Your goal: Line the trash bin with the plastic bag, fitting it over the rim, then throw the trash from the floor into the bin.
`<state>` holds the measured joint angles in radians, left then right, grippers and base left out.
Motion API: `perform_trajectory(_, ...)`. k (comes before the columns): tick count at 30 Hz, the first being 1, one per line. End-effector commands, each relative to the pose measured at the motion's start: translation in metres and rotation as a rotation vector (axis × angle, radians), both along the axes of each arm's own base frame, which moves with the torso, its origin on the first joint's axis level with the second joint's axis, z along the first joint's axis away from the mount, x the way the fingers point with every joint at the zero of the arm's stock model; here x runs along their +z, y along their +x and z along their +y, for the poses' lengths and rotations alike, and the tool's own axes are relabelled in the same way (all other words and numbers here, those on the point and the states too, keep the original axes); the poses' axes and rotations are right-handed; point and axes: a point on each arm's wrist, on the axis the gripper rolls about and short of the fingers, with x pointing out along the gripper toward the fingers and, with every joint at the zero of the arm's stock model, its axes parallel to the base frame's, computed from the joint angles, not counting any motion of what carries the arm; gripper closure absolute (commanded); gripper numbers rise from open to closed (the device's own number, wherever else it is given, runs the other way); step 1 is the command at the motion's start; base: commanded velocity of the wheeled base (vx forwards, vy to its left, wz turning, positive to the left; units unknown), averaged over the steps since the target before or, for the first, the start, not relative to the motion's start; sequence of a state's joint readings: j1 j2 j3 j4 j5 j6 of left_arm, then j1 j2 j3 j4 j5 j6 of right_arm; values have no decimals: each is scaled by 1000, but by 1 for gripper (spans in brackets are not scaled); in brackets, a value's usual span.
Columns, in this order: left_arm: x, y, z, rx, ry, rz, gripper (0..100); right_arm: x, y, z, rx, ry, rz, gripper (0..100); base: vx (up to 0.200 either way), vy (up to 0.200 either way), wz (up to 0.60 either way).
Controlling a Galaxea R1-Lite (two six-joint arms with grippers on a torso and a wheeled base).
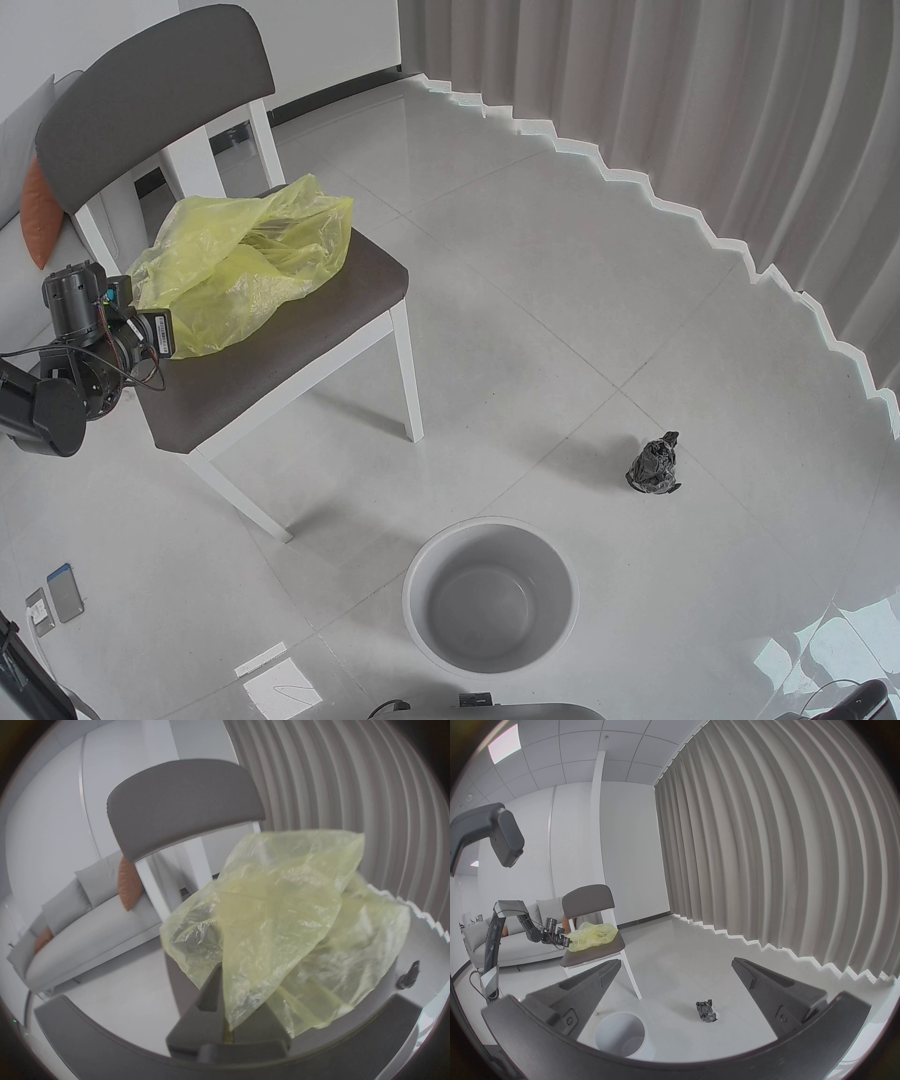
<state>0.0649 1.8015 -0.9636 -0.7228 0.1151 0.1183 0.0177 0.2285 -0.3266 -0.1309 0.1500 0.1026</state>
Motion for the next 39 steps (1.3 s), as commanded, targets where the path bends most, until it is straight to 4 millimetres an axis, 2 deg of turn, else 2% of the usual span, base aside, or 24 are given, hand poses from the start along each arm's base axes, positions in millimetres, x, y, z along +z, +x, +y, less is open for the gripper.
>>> perform_trajectory(1,29,-30,-28,-178,-24,-106,100,30,20,1,20,-6,52,0,0,0,0)
perform_trajectory(2,36,-41,-35,-229,-25,-123,100,37,25,1,29,-9,60,0,0,0,0)
perform_trajectory(4,38,-42,-37,-239,-26,-126,100,38,25,1,32,-11,61,0,0,0,0)
perform_trajectory(5,55,-70,-59,-360,-30,-172,100,54,37,2,49,-18,77,0,0,0,0)
perform_trajectory(6,57,-74,-62,-377,-31,-178,100,57,39,2,51,-20,78,0,0,0,0)
perform_trajectory(9,71,-104,-83,-526,-40,-199,100,76,52,3,67,-32,79,0,0,0,0)
perform_trajectory(10,71,-104,-83,-526,-40,-199,100,76,52,3,67,-32,79,0,0,0,0)
perform_trajectory(11,74,-117,-92,-604,-35,-190,100,87,61,3,76,-50,83,0,0,0,0)
perform_trajectory(12,75,-120,-94,-618,-35,-190,100,89,63,3,77,-55,84,0,0,0,0)
perform_trajectory(16,90,-153,-110,-742,-12,-199,100,105,90,4,74,-87,118,0,0,0,0)
perform_trajectory(20,107,-183,-112,-820,27,-194,100,116,109,4,79,-91,140,0,0,0,0)
perform_trajectory(27,107,-218,-102,-888,137,-66,100,122,138,12,144,-106,185,0,0,0,0)
perform_trajectory(35,128,-242,-105,-1019,162,-118,100,116,162,31,261,-116,256,0,0,0,0)
perform_trajectory(39,132,-244,-108,-1053,196,-111,100,115,177,36,276,-120,285,0,0,0,0)
